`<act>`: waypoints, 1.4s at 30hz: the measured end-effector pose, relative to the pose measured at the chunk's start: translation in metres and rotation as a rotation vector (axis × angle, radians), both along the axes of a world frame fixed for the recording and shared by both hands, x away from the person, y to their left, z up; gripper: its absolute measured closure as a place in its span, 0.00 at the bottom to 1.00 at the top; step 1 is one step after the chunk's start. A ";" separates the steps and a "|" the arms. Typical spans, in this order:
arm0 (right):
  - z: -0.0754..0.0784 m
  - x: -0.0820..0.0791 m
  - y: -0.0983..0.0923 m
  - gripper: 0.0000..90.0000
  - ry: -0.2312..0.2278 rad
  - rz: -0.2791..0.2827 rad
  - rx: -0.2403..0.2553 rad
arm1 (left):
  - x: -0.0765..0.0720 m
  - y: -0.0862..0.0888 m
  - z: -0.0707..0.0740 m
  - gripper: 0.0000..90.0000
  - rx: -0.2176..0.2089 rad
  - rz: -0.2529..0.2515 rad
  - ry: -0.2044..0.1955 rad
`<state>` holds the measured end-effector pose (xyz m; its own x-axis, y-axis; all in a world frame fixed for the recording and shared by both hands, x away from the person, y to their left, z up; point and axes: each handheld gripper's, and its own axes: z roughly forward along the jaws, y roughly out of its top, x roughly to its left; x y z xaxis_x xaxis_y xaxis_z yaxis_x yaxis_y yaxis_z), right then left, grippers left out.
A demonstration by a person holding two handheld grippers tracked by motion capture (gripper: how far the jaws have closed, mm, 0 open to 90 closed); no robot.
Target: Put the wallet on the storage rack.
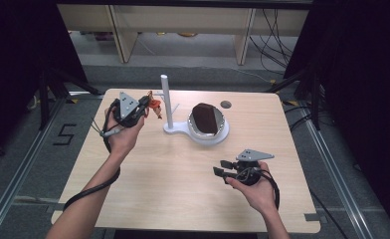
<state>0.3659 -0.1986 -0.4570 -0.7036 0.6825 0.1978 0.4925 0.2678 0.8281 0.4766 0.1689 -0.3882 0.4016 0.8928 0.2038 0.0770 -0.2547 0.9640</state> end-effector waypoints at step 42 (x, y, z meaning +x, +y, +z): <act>-0.004 -0.002 0.002 0.63 0.058 -0.012 0.022 | 0.001 -0.017 -0.001 0.91 0.123 0.016 -0.056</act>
